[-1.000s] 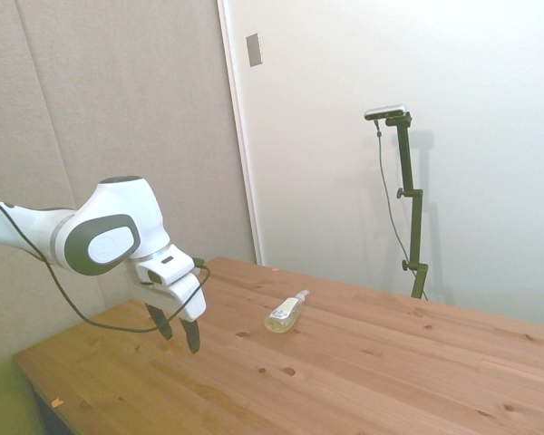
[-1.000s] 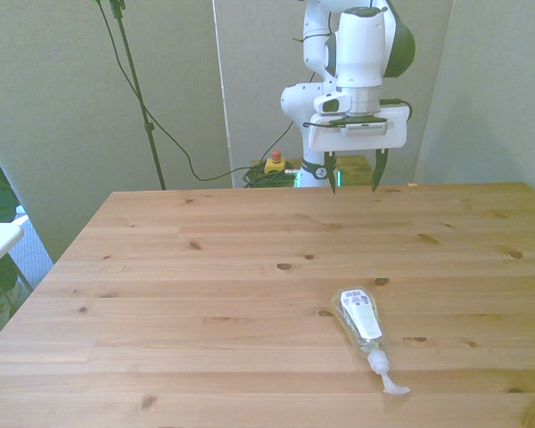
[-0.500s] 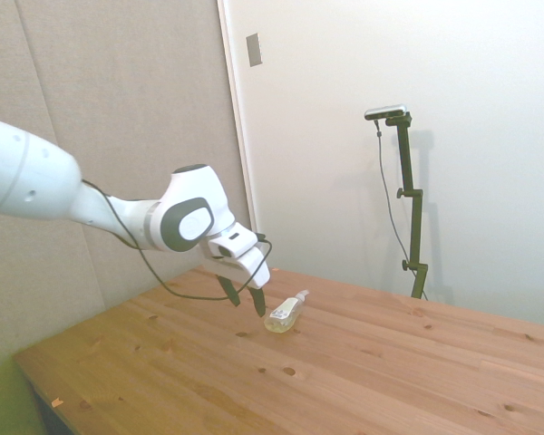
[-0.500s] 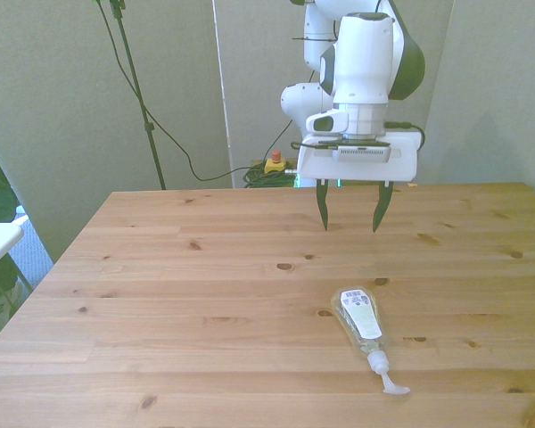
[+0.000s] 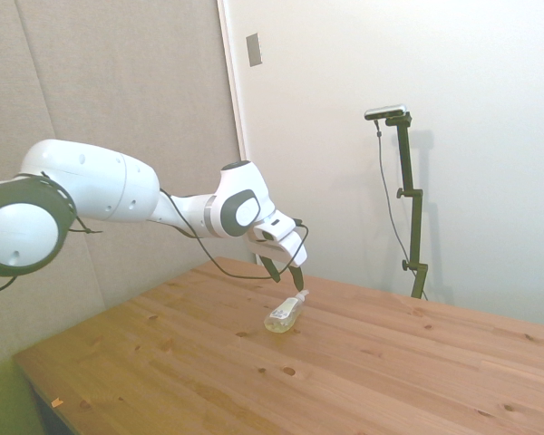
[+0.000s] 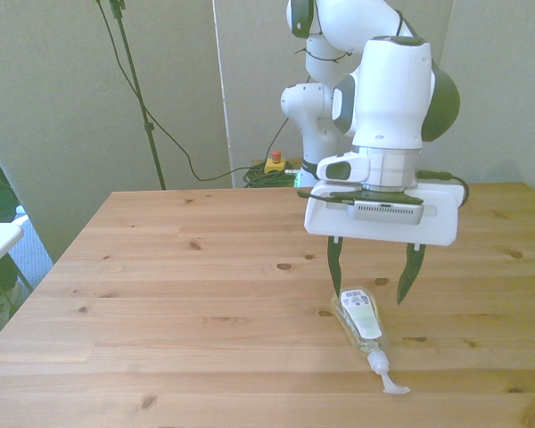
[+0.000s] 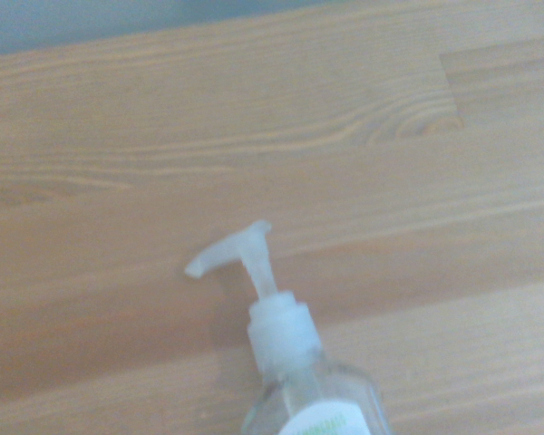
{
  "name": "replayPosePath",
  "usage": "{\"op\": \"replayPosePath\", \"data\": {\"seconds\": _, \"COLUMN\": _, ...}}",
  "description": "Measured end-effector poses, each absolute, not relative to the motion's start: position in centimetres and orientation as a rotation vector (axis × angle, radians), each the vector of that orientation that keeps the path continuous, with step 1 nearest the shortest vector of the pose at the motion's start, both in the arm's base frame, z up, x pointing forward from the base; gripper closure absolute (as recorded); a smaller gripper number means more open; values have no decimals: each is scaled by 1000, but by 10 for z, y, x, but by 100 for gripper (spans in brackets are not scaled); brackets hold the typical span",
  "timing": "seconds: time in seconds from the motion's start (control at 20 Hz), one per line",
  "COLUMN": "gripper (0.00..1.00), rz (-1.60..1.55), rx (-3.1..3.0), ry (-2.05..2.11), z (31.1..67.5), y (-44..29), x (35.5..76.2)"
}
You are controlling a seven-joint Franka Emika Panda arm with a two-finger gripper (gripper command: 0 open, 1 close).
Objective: Stand the sanitizer
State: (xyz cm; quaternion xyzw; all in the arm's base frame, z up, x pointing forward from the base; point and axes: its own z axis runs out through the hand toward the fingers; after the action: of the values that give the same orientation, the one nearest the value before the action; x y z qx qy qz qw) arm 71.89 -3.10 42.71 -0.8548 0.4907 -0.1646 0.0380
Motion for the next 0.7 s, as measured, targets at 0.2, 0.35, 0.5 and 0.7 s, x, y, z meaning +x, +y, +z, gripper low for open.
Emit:
{"op": "replayPosePath", "data": {"seconds": 0.2, "gripper": 0, "rz": -481, "rx": -2638, "ry": 1514, "z": 410, "y": -35, "x": 746}}
{"op": "replayPosePath", "data": {"seconds": 0.35, "gripper": 0, "rz": -481, "rx": -2659, "ry": 1485, "z": 401, "y": -30, "x": 760}}
{"op": "replayPosePath", "data": {"seconds": 0.5, "gripper": 0, "rz": -474, "rx": -2682, "ry": 1462, "z": 391, "y": -26, "x": 769}}
{"op": "replayPosePath", "data": {"seconds": 0.7, "gripper": 0, "rz": -454, "rx": -2703, "ry": 1463, "z": 375, "y": -26, "x": 777}}
